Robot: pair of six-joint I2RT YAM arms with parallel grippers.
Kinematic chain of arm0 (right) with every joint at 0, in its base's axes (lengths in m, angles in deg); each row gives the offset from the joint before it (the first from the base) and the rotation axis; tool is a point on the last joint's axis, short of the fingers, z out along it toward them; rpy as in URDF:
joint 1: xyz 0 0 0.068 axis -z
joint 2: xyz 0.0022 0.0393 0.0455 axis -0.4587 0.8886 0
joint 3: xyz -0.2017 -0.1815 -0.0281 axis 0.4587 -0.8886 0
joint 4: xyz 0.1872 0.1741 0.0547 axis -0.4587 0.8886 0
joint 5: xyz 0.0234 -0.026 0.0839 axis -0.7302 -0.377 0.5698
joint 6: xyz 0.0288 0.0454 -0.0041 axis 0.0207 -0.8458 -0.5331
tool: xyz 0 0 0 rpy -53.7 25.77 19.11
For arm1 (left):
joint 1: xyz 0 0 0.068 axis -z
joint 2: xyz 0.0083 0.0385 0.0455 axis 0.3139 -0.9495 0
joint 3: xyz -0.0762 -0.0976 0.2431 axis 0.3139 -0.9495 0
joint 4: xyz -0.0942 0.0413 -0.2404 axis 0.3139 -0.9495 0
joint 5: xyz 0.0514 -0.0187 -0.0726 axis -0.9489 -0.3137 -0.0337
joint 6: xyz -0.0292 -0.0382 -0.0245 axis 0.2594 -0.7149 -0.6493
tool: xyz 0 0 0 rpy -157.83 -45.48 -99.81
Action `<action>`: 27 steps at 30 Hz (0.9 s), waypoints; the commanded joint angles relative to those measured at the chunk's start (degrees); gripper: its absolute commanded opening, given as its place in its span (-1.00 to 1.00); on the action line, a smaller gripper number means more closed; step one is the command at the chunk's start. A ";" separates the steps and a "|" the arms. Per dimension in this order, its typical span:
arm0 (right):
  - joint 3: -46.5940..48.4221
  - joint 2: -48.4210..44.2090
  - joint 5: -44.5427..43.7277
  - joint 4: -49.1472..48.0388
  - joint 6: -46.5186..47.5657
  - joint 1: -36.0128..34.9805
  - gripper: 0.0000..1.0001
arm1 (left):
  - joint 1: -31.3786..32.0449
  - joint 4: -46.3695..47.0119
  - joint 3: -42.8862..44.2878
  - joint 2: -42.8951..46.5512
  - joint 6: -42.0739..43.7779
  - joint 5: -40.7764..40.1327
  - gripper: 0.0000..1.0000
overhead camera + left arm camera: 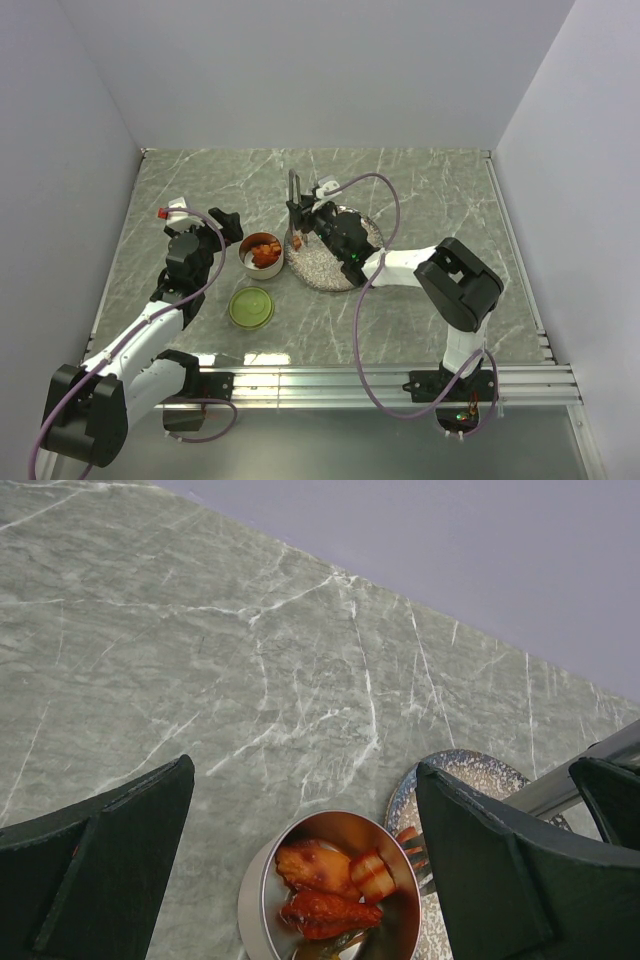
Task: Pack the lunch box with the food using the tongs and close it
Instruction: Pick up the food using the clamp, then place the food into the lunch box
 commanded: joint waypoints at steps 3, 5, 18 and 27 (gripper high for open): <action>1.46 0.87 0.41 -1.55 -0.66 0.28 -0.20 | -0.06 2.41 0.14 0.45 -0.25 -0.29 0.99; 1.37 0.70 0.93 -1.90 -0.75 0.28 -0.29 | -0.06 2.41 0.14 0.36 -0.25 -0.29 0.99; -1.18 -11.25 1.37 0.81 2.84 -0.95 -0.46 | -0.06 2.15 0.05 0.71 -0.43 -0.64 0.99; 0.23 -13.98 6.82 0.91 3.03 -4.99 -0.47 | -0.06 2.15 0.05 0.62 -0.52 -0.64 0.99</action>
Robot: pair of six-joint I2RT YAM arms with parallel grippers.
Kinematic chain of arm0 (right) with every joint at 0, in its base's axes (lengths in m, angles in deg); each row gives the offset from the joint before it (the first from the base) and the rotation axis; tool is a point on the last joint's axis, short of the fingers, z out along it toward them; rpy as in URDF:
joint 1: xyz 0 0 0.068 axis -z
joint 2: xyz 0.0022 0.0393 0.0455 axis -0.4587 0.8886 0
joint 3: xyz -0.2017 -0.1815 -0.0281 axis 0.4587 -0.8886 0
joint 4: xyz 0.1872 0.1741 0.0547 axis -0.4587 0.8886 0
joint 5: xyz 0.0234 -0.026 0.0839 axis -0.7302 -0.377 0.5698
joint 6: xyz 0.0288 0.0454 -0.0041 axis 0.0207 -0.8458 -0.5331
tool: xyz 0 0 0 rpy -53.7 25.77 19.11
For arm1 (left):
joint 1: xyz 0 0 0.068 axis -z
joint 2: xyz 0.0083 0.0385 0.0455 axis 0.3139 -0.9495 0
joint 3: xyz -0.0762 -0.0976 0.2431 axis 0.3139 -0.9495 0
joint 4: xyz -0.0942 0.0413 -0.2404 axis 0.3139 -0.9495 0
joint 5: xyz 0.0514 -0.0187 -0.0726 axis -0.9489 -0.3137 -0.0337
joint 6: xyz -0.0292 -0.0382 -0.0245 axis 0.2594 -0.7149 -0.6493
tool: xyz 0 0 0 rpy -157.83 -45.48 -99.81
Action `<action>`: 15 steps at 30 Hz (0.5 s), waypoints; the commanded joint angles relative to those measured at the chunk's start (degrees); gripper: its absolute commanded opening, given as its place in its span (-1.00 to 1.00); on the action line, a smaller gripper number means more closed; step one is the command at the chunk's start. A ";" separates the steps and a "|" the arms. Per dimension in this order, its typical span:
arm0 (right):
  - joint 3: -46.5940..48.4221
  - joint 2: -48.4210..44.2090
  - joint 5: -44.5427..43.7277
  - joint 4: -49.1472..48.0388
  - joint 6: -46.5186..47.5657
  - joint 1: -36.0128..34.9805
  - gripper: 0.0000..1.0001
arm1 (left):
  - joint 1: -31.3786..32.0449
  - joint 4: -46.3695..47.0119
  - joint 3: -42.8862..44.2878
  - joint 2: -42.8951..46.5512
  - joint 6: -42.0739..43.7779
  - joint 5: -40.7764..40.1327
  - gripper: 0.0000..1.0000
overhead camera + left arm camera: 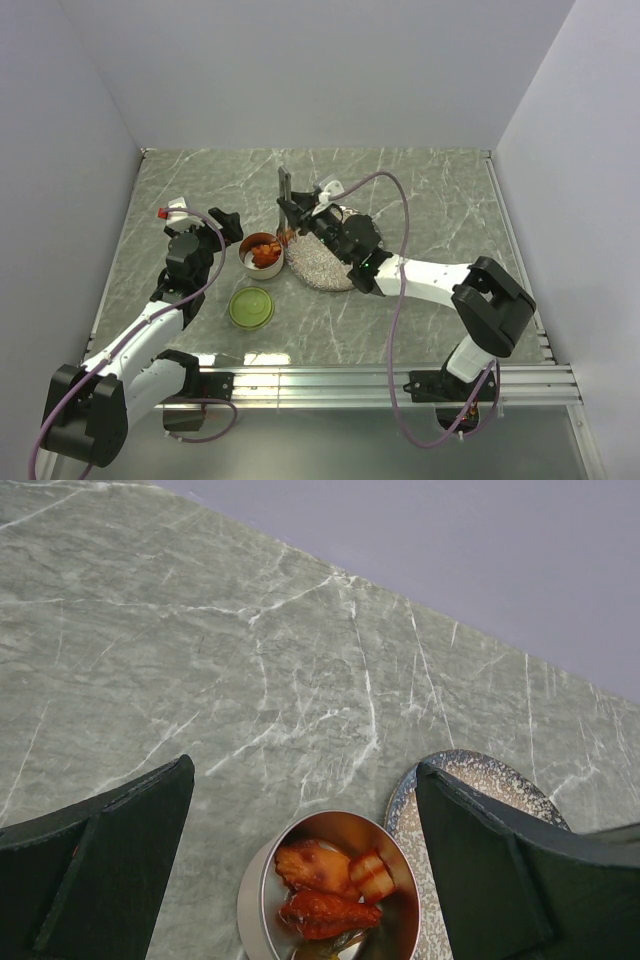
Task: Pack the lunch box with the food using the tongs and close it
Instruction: Place the food into the lunch box
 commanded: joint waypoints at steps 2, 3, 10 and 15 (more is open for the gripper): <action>2.15 -0.78 5.40 -2.41 -0.82 -2.09 -0.47 | -0.06 2.25 0.05 0.51 -0.30 -0.62 0.99; 2.59 -0.42 5.85 -2.76 -0.82 -2.35 -0.46 | -0.06 2.25 0.05 0.60 -0.39 -0.70 0.99; 6.54 4.84 9.19 -5.49 -3.72 -3.85 -0.46 | -0.15 2.25 0.05 0.69 -0.39 -0.71 0.99; 11.03 8.54 9.63 -3.38 -3.72 -4.12 -0.28 | -0.06 2.25 -0.04 0.86 -0.30 -0.62 0.99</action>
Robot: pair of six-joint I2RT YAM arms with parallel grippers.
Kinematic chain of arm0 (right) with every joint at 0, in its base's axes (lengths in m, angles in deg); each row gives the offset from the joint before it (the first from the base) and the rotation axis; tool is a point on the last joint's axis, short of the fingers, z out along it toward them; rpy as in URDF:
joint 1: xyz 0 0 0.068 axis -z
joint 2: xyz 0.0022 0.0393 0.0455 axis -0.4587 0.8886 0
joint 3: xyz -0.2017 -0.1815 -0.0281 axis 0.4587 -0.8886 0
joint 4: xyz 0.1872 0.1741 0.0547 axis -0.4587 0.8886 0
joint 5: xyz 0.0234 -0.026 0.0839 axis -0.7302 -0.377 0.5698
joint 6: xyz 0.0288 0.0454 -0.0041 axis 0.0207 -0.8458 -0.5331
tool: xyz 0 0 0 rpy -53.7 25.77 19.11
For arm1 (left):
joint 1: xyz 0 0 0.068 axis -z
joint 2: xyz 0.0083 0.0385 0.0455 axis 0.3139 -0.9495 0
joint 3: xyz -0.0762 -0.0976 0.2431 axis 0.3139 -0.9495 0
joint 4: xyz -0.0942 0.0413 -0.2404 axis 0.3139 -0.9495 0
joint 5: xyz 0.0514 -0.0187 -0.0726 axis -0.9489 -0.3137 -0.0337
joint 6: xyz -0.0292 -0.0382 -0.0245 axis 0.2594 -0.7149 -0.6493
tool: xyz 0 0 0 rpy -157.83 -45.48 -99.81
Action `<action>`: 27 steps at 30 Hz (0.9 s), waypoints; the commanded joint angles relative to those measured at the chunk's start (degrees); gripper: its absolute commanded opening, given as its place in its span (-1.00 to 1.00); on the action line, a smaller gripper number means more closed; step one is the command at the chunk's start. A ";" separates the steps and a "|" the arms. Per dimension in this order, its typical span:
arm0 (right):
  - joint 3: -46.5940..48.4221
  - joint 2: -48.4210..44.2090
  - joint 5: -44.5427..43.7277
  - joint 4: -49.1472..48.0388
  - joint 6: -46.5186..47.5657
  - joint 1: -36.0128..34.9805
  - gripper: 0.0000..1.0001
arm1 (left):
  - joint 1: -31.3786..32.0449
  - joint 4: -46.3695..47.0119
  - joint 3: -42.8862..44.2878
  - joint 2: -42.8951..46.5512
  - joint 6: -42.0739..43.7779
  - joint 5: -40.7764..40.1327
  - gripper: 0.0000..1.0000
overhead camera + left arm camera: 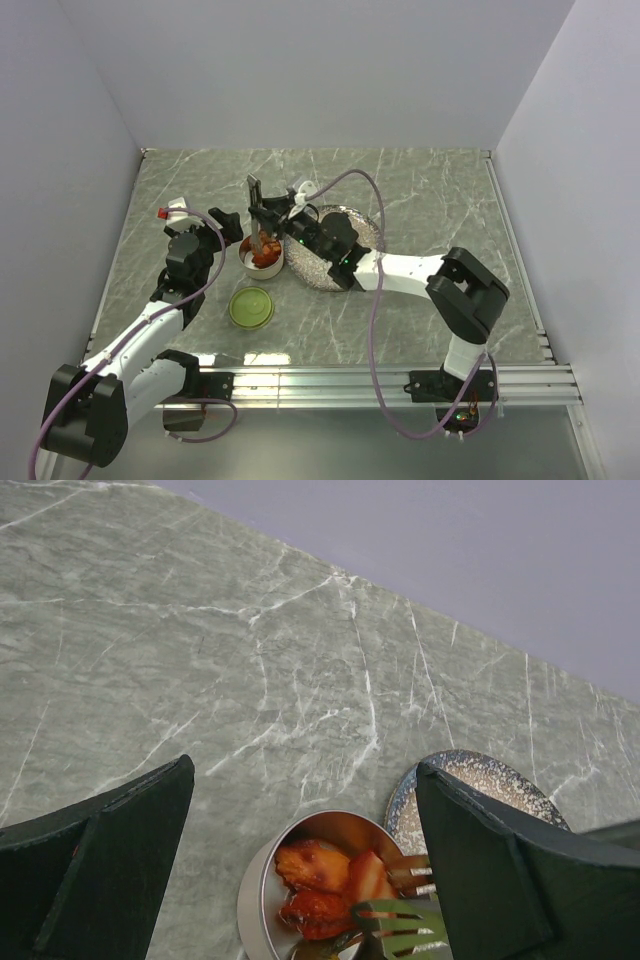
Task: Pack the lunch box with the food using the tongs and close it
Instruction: Place the food into the lunch box
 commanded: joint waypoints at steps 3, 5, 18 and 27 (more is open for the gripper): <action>4.59 2.01 0.58 -2.25 -0.46 -0.44 -0.12 | -0.15 2.15 -0.13 1.04 -0.30 -0.60 0.99; 5.03 2.28 0.67 -2.16 -0.29 -0.44 -0.07 | -0.15 2.15 -0.13 0.95 -0.30 -0.60 0.99; -1.38 -2.98 -4.07 -5.85 3.21 -0.44 -0.03 | -0.15 2.15 -0.22 1.21 -0.39 -0.77 0.99; -13.51 -12.92 -10.93 -7.17 8.33 2.44 -0.04 | -0.24 2.23 -0.22 1.04 -0.47 -0.77 0.99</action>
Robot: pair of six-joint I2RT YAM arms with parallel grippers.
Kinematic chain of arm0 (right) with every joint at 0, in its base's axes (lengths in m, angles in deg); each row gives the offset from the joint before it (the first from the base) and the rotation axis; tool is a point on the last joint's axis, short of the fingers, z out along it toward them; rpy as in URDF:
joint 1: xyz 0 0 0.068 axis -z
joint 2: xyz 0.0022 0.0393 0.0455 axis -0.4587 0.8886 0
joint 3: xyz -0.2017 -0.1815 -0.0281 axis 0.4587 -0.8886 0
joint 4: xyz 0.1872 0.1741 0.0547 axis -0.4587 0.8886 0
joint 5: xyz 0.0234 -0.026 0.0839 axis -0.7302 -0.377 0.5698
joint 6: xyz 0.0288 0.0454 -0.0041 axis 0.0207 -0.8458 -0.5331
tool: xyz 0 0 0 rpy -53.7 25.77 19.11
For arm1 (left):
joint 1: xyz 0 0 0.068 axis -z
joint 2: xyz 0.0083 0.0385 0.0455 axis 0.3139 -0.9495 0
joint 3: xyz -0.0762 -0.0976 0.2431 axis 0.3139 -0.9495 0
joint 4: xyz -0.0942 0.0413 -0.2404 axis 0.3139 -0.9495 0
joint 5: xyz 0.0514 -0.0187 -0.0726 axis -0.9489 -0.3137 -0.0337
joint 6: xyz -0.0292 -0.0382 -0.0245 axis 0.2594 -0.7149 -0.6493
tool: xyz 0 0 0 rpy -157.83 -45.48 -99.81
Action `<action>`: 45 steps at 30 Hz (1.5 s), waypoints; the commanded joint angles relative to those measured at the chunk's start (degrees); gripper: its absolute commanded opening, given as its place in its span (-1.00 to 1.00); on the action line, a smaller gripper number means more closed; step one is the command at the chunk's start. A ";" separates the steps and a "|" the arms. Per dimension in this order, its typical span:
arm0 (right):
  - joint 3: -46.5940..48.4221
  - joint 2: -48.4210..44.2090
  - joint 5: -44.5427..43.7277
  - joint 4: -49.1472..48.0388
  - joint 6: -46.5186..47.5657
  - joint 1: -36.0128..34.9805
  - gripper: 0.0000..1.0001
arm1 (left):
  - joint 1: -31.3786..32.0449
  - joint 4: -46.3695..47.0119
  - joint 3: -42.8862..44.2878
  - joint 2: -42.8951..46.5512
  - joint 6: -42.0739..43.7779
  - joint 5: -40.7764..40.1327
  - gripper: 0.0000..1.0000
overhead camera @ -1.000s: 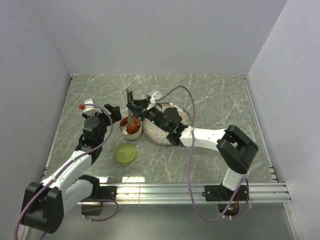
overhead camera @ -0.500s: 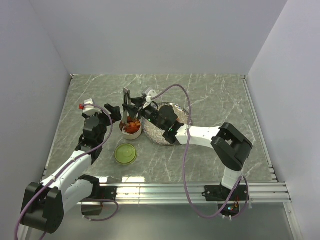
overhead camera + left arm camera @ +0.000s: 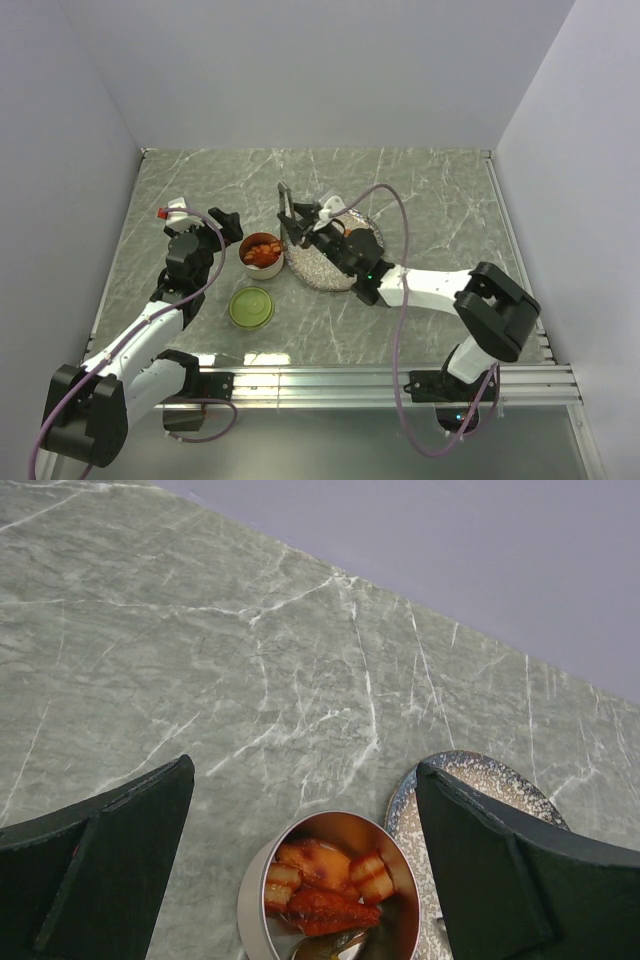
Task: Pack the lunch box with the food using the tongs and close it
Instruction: Place the food into the lunch box, then pick up the food using the clamp
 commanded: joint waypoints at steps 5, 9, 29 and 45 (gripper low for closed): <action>-4.10 -6.01 -2.03 -3.73 2.53 5.60 -0.04 | -0.24 2.34 0.07 0.53 -0.36 -0.40 0.99; -3.85 -4.52 -0.01 -3.91 2.44 8.50 -0.04 | -0.24 2.34 0.16 0.36 -0.28 -0.40 0.99; 5.73 8.40 9.22 -2.07 2.36 15.88 -0.05 | -0.24 2.52 0.25 0.00 -0.28 -0.40 0.99; 3.28 8.15 8.34 0.49 0.95 16.33 -0.08 | -0.24 2.52 0.07 0.09 -0.28 -0.40 0.99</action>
